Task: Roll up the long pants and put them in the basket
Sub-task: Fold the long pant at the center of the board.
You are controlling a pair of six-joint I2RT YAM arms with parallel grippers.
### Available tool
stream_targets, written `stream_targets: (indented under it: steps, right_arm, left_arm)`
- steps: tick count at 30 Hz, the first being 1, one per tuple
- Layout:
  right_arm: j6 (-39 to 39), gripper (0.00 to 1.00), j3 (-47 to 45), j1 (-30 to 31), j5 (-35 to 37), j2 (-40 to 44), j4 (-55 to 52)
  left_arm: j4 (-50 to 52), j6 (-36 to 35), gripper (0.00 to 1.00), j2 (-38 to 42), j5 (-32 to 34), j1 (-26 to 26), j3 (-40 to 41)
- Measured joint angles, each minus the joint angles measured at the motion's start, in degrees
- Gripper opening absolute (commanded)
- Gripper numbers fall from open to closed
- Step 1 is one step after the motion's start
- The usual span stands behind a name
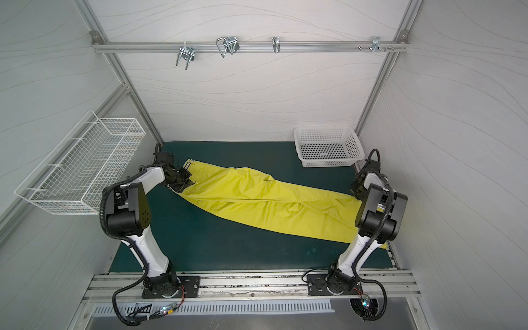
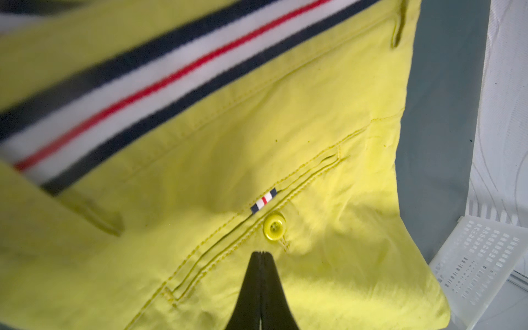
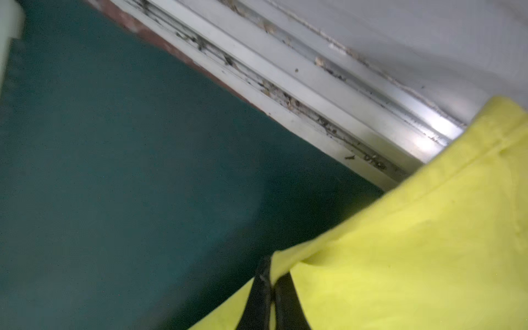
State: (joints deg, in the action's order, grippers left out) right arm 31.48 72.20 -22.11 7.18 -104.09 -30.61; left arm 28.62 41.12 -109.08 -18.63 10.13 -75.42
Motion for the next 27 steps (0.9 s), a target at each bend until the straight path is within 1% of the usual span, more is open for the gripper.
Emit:
stream_targets:
  steps: [4, 8, 9, 10, 12, 13, 17, 22, 24, 27]
  right_arm:
    - [-3.5, 0.0, 1.3, 0.2, 1.0, 6.4, 1.1]
    - [-6.7, 0.0, -1.4, 0.8, 1.3, 14.7, 6.1]
    - [-7.6, 0.06, -2.9, 0.9, 1.0, 17.1, 7.8]
    - [-8.2, 0.06, -4.2, 1.0, 0.7, 19.2, 9.2]
    - [-9.8, 0.04, -7.6, 1.2, -0.1, 23.8, 12.1]
    - [-10.6, 0.0, -9.0, 1.2, -0.6, 26.0, 13.3]
    - [-13.4, 0.0, -12.8, 1.2, -1.8, 32.8, 15.1]
    - [-14.4, 0.0, -20.2, 1.1, -0.5, 40.1, 14.1]
    - [-14.2, 0.0, -22.6, 0.1, -0.2, 41.3, 11.8]
    - [-13.0, 0.0, -25.1, -2.8, -0.5, 41.5, 7.9]
  left_arm:
    - [0.0, 0.0, 0.03, -0.9, 0.5, 0.4, -0.1]
    - [0.0, 0.0, 0.03, -1.6, 0.9, 0.7, -0.1]
    - [0.0, 0.0, 0.03, -1.6, 0.9, 0.8, -0.1]
    - [-0.1, 0.0, 0.03, -1.7, 0.9, 0.9, -0.1]
    - [-0.1, 0.0, 0.02, -1.8, 0.9, 1.1, -0.1]
    - [-0.1, 0.0, 0.02, -1.8, 0.9, 1.2, -0.1]
    - [0.0, 0.0, 0.02, -2.0, 1.1, 1.7, -0.1]
    - [0.1, -0.3, 0.02, -2.1, 1.9, 3.1, -0.1]
    - [0.4, -0.5, 0.02, -2.2, 2.2, 3.8, -0.1]
    - [0.8, -0.7, 0.01, -2.5, 2.8, 4.8, -0.1]
